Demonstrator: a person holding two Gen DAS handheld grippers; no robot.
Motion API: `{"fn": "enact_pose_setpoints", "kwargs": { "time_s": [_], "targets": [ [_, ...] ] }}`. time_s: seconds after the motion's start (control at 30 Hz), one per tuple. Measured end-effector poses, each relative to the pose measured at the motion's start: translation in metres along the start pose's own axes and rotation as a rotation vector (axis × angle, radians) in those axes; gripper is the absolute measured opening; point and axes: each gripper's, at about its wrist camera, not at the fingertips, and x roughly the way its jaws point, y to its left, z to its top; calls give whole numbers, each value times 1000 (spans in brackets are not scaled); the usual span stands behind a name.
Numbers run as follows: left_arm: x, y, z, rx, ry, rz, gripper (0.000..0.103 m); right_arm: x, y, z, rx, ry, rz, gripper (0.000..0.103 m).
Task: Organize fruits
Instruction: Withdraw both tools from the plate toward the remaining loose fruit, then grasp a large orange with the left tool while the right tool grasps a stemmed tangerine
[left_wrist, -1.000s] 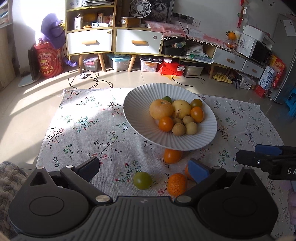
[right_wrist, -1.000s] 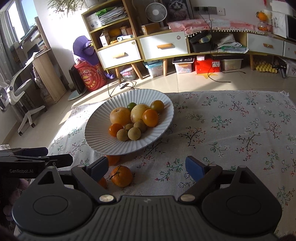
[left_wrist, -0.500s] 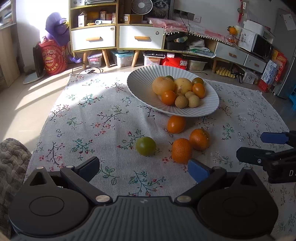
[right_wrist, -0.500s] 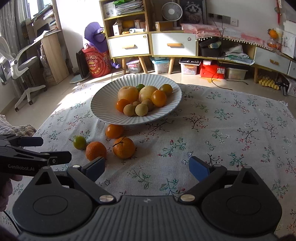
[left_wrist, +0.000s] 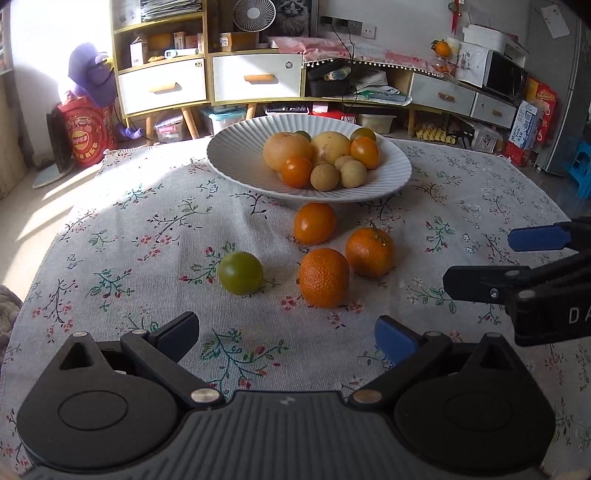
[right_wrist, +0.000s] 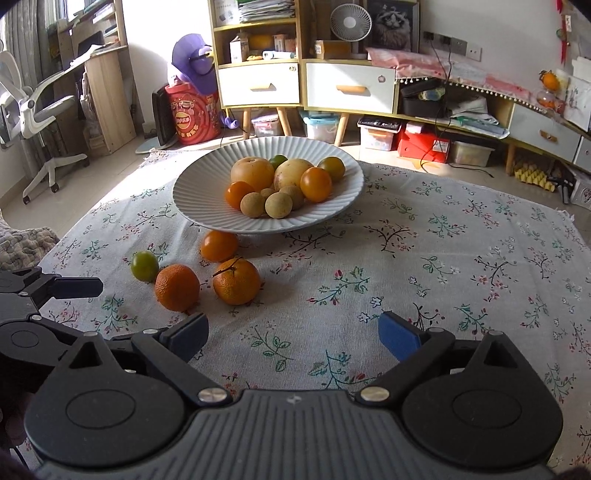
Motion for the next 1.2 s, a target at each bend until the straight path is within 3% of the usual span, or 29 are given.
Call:
{"fn": "enact_pose_setpoints", "kwargs": {
  "time_s": [0.2,0.37,0.6,0.87,1.2],
  "targets": [
    [6,-6,1,1,-15,-5,89,3,-7,1,9,11,-17,98],
    [11,-10,6,-9,-13,-24,72,5,-8,2,1,16,-23,99],
    [14,-11,11,-15,-21,-51,57,7,-11,4,-2,20,-26,99],
    [11,-9,17,-13,-37,-74,21,8,-10,5,-1,18,-27,99],
    [1,-6,16,-13,-27,-77,18,12,-6,8,-21,21,-18,99]
  ]
}}
